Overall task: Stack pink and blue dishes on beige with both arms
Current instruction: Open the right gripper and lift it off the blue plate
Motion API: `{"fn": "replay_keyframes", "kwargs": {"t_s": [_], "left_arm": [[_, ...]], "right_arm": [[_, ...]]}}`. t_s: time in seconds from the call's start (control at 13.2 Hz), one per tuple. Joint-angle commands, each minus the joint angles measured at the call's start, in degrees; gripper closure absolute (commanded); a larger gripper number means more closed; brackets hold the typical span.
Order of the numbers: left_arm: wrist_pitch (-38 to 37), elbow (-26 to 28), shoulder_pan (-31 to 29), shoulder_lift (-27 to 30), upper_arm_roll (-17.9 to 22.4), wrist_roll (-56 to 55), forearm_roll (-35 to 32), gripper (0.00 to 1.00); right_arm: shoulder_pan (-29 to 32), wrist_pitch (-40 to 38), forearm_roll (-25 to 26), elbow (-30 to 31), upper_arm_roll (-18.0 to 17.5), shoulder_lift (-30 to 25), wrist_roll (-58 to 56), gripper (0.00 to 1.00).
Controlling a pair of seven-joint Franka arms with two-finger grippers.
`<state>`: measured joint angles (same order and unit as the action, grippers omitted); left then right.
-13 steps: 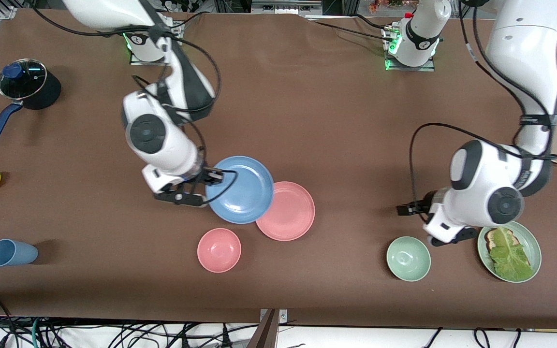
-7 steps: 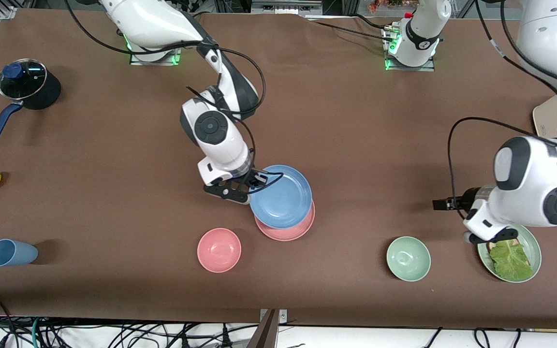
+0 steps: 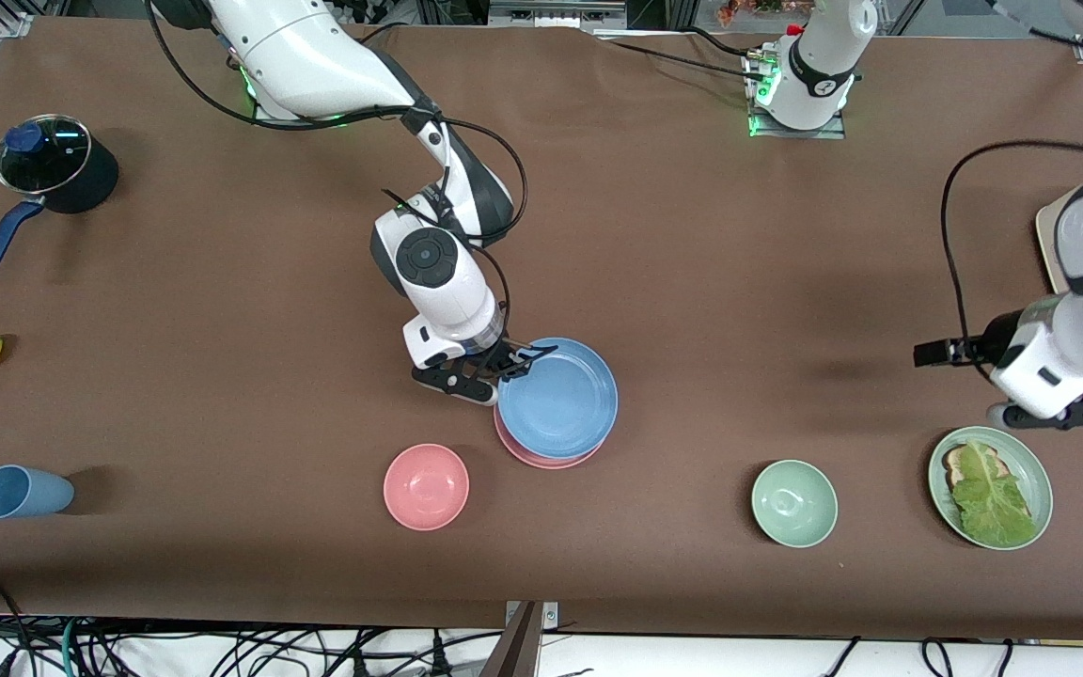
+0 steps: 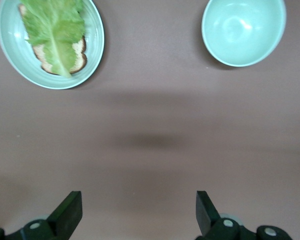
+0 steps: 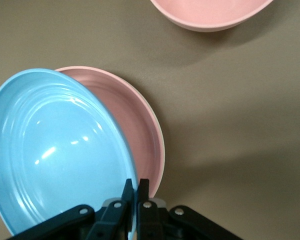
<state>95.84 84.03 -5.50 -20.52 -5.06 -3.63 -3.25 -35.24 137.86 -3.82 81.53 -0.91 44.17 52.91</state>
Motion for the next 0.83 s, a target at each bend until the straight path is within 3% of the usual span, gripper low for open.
{"fn": "replay_keyframes", "kwargs": {"t_s": [0.0, 0.15, 0.23, 0.38, 0.53, 0.76], "left_arm": [[0.58, 7.28, 3.29, 9.86, 2.86, 1.26, 0.61, 0.00], [0.40, 8.07, 4.44, 14.17, 3.74, 1.17, 0.70, 0.00], [0.23, 8.60, 4.70, 15.67, 5.05, 1.43, 1.14, 0.00], [0.22, 10.01, 5.50, 16.65, 5.32, 1.61, 1.23, 0.00], [-0.47, 10.19, 5.58, 16.56, 5.33, 1.61, 1.32, 0.00], [-2.50, 9.05, 4.80, 16.21, 5.15, 2.05, 2.89, 0.00]], "right_arm": [[-0.18, 1.70, -0.32, -2.25, 0.12, 1.97, 0.09, 1.00], [-0.18, 1.97, -0.32, -2.25, 0.04, 2.06, 0.09, 0.96], [-0.18, 1.97, -0.32, -2.25, 0.12, 2.06, 0.09, 0.65], [-0.09, 1.80, -0.32, -2.25, 0.12, 1.97, -0.08, 0.35], [0.08, 1.18, -0.23, -2.25, 0.21, 1.36, -0.17, 0.19], [0.79, -3.63, 0.47, -3.21, 0.82, -0.04, -1.05, 0.01]]}}
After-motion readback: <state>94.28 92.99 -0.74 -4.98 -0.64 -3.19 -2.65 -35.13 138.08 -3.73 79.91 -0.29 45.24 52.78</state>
